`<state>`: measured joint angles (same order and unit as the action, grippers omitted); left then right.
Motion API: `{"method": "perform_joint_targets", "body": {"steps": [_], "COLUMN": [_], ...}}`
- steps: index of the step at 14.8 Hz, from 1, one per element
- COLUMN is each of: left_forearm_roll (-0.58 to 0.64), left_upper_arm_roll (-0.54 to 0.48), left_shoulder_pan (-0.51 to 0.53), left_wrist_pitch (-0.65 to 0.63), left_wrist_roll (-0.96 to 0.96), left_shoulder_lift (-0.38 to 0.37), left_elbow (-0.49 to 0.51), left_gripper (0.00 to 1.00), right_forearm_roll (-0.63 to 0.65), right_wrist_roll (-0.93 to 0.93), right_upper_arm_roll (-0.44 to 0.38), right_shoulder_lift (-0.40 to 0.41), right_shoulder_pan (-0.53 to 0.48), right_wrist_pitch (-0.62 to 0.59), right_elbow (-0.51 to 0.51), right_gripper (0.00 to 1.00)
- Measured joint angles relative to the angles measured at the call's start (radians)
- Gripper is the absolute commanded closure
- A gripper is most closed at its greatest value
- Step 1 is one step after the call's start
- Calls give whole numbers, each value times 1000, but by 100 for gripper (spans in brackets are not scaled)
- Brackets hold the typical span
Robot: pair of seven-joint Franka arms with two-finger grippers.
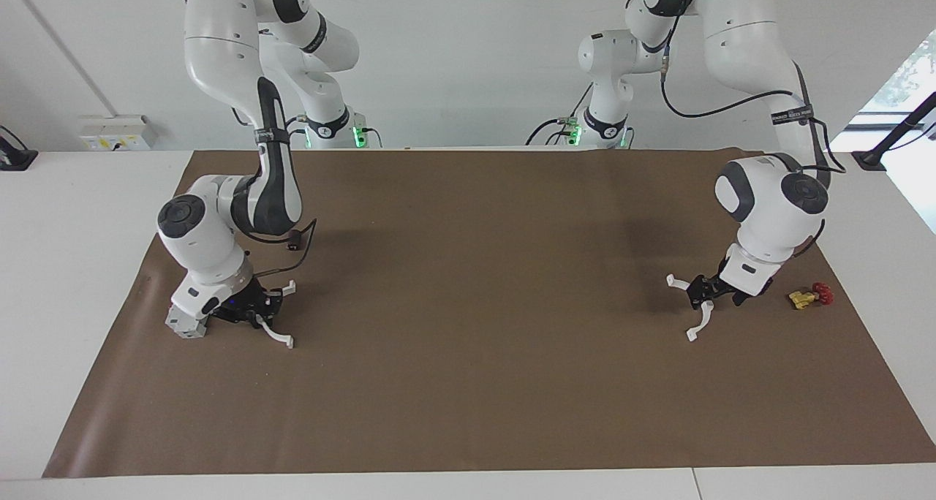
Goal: Assemble drain pipe with both arms
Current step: 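Grasp the clamp half with the right gripper while the left gripper grasps the other, then lift both clamp halves and carry them toward each other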
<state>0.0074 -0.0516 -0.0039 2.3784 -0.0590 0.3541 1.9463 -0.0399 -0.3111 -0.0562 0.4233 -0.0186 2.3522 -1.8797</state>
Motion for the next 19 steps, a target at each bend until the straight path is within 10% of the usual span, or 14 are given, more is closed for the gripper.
{"method": "perform_joint_targets", "body": {"steps": [3,11,19], "left_forearm_roll": [0,0,0], "left_upper_arm_roll": [0,-1,8], "left_shoulder_pan": [0,0,-41], "left_wrist_pitch": [2,3,-181], "left_wrist_roll": [0,-1,-1], "left_shoulder_lift": [0,-15,-100], "left_elbow": [1,-4,-98], "left_gripper": [100,100,100], "right_forearm_roll": [-4,-9,6], "right_wrist_roll": [25,549,636], "right_upper_arm_roll": [66,148,147], "right_shoulder_lift": [0,151,248], "right_shoulder_pan": [10,382,480], "right_wrist_pitch": [-99,-251,-251], "right_elbow": [93,454,521], "right_gripper": [100,100,100]}}
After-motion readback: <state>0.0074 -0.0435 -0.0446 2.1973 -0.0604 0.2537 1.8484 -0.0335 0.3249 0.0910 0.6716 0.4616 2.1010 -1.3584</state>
